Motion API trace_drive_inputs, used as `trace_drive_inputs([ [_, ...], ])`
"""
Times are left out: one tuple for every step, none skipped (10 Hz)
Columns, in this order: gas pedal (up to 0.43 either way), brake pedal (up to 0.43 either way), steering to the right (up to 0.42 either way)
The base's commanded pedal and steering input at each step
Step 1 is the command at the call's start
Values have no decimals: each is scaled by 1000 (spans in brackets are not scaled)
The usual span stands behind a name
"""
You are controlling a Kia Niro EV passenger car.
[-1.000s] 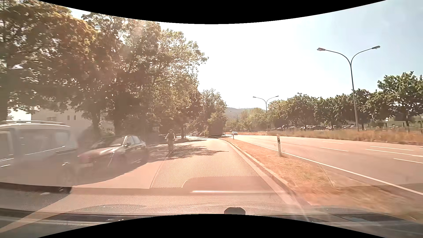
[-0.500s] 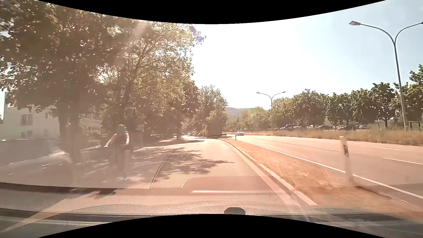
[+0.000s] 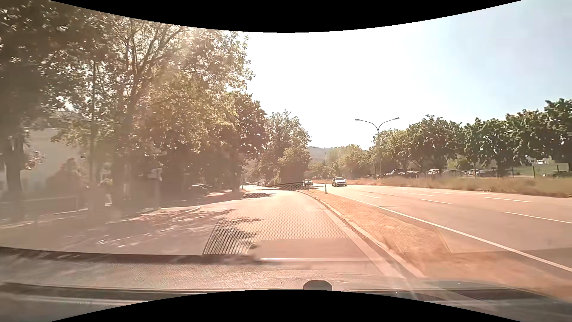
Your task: Follow the waypoints while adhering to traffic rules and regulations
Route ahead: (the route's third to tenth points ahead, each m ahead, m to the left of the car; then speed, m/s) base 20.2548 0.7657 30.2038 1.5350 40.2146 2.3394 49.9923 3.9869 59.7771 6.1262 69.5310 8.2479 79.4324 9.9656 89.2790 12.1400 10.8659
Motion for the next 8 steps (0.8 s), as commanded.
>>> trace_drive_inputs([
  [67,0,-6],
  [67,0,-6],
  [67,0,-6],
  [67,0,-7],
  [67,0,-7],
  [67,0,-7],
  [67,0,-6],
  [67,0,-7],
])
